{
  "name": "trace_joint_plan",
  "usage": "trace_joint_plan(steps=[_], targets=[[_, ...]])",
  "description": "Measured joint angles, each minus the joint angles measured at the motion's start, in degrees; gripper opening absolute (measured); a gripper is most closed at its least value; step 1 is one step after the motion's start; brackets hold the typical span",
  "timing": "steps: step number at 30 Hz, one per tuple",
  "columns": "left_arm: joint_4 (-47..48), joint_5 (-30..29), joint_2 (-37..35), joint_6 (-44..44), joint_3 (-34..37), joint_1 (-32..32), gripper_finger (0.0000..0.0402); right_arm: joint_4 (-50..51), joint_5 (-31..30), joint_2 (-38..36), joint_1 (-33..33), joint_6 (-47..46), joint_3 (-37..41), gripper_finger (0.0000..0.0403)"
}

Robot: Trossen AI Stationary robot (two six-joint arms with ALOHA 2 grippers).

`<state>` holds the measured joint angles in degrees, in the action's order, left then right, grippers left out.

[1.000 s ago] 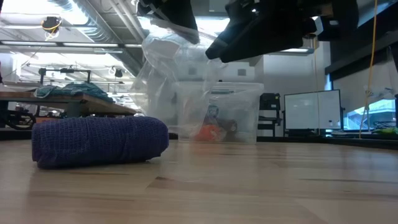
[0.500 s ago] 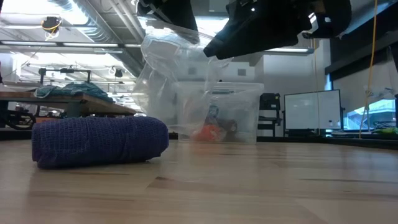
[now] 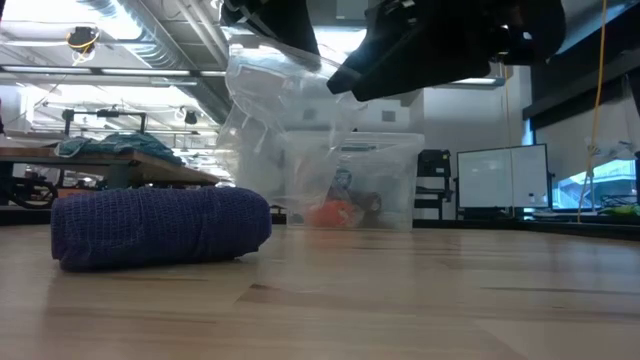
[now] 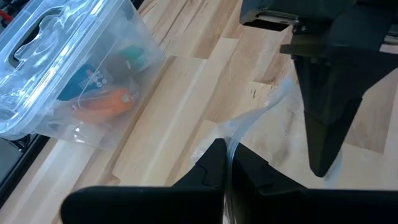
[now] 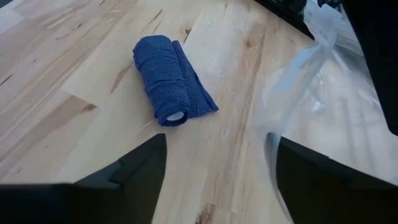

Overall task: Roll bandage
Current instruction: Open the transparent zip bag

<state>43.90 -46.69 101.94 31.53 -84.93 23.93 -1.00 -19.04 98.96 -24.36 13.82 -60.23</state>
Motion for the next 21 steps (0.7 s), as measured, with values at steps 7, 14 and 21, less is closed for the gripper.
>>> trace_joint_plan(steps=[7,14,21], targets=[[-0.08,0.09,-0.01,0.17,-0.01,-0.07,0.0001,0.41,0.60,0.76,0.44,0.09,-0.02,0.0288],[-0.45,-0.48,-0.01,0.66,-0.01,-0.41,0.0001,0.89,1.25,1.38,0.44,1.45,-0.02,0.0274],[-0.52,-0.58,-0.01,0.05,0.00,-0.42,0.0001,0.93,1.24,1.38,0.39,1.49,-0.02,0.0271]])
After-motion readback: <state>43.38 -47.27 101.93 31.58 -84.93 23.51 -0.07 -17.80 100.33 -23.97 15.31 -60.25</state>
